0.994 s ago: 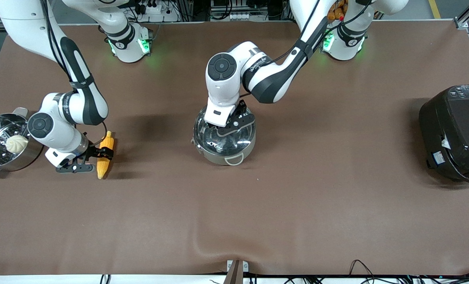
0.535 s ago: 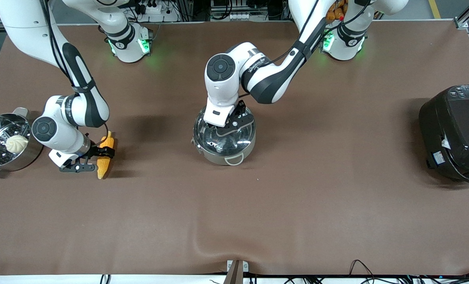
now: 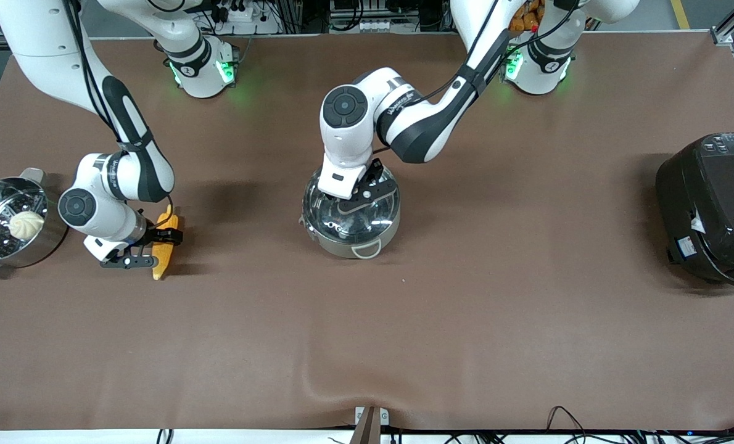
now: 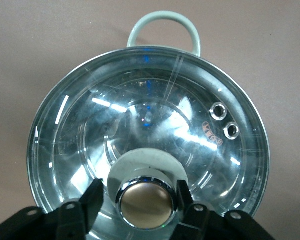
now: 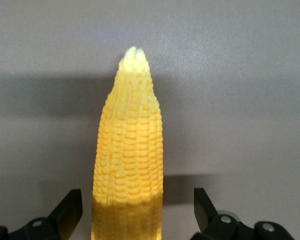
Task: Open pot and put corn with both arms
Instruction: 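Grasp the corn with the right gripper while the left gripper grasps the knob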
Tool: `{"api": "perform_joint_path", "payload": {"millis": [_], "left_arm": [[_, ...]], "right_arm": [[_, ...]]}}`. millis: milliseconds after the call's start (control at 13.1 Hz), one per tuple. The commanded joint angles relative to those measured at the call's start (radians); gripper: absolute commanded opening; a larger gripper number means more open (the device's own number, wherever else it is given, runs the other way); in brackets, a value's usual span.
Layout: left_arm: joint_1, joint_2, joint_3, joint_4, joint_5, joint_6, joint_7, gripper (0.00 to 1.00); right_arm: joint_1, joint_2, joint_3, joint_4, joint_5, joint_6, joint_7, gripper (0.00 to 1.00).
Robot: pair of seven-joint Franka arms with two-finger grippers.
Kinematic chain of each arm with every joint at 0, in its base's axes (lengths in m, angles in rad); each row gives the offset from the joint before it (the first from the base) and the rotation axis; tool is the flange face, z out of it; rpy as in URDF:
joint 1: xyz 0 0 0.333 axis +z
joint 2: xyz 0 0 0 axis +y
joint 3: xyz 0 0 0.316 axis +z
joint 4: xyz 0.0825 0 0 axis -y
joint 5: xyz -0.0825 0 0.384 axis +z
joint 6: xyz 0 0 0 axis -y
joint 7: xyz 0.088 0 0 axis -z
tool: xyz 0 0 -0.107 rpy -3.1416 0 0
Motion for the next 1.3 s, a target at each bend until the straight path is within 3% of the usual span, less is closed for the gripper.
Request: {"api": "perform_joint_path", "payload": {"millis": [0,229,306,459,688,841,994,1223], "left_arm": [[-0.016,0.016,0.008,0.027,0.023,0.002,-0.018,0.65],[-0.014,0.016,0.008,0.025,0.023,0.002,-0.016,0.62],[-0.016,0.022,0.008,0.024,0.023,0.002,-0.016,0.6],[-0.02,0.02,0.008,0.022,0.023,0.002,-0.019,0.58],[-0.014,0.013,0.008,0.024,0.022,0.001,-0.016,0.22],[-0.013,0.011,0.009,0.024,0.023,-0.002,-0.018,0.04],[-0.016,0.002,0.009,0.022,0.025,-0.011,-0.023,0.0],[-0.002,-0.09,0.009,0.013,0.025,-0.078,-0.023,0.0]], "right_arm": [[-0.013,-0.008,0.013,-0.014,-0.002,-0.01,0.001,0.75],[-0.009,-0.016,0.024,-0.008,-0.002,-0.024,0.004,0.3],[-0.01,-0.02,0.032,-0.007,-0.002,-0.025,0.004,0.25],[-0.013,-0.034,0.041,0.036,0.004,-0.117,0.005,0.25],[-0.015,-0.08,0.046,0.14,0.053,-0.315,0.005,0.25],[-0.006,-0.111,0.047,0.188,0.073,-0.376,0.008,0.26],[-0.006,-0.132,0.059,0.223,0.073,-0.412,0.008,0.26],[-0.003,-0.161,0.089,0.282,0.073,-0.462,0.051,0.26]]}}
